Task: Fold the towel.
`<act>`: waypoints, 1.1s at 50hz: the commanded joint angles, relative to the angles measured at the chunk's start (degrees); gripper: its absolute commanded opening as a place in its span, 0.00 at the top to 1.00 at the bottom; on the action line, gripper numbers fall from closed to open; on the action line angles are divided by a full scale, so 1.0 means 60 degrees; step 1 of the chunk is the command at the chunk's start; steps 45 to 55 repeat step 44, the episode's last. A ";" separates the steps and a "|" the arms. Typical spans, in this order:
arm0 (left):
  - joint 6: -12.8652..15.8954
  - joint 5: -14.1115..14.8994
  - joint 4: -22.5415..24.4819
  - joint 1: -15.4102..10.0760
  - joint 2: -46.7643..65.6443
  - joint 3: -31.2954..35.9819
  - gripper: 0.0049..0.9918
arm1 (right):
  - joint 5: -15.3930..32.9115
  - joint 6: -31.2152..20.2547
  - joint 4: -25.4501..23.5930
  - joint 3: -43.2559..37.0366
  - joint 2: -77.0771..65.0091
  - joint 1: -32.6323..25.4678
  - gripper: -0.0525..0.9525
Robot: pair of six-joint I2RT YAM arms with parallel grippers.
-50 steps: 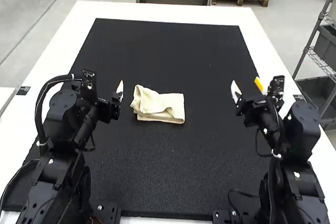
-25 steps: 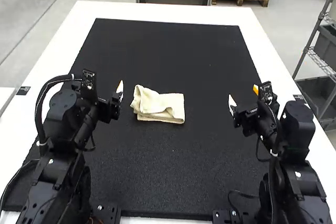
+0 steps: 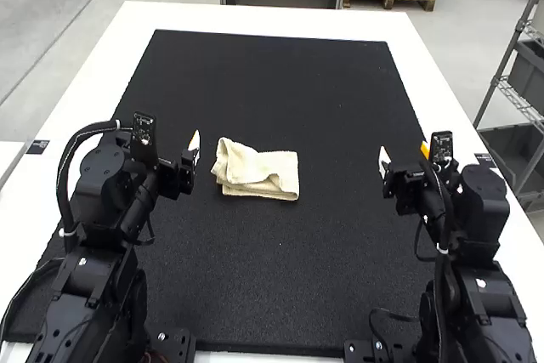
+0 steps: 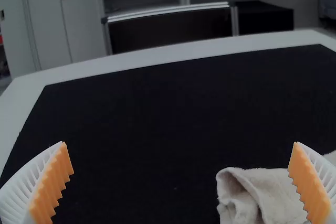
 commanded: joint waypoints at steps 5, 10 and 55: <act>-0.0067 -0.0115 0.0035 0.0097 -0.0108 -0.0027 0.03 | 0.0595 0.0183 -0.0144 -0.0060 -0.0078 -0.0034 0.04; -0.0082 -0.0115 0.0035 0.0097 -0.0108 -0.0027 0.03 | 0.0595 0.0183 -0.0144 -0.0060 -0.0078 -0.0034 0.04; -0.0067 -0.0115 0.0035 0.0097 -0.0122 -0.0027 0.03 | 0.0595 0.0183 -0.0144 -0.0060 -0.0078 -0.0034 0.04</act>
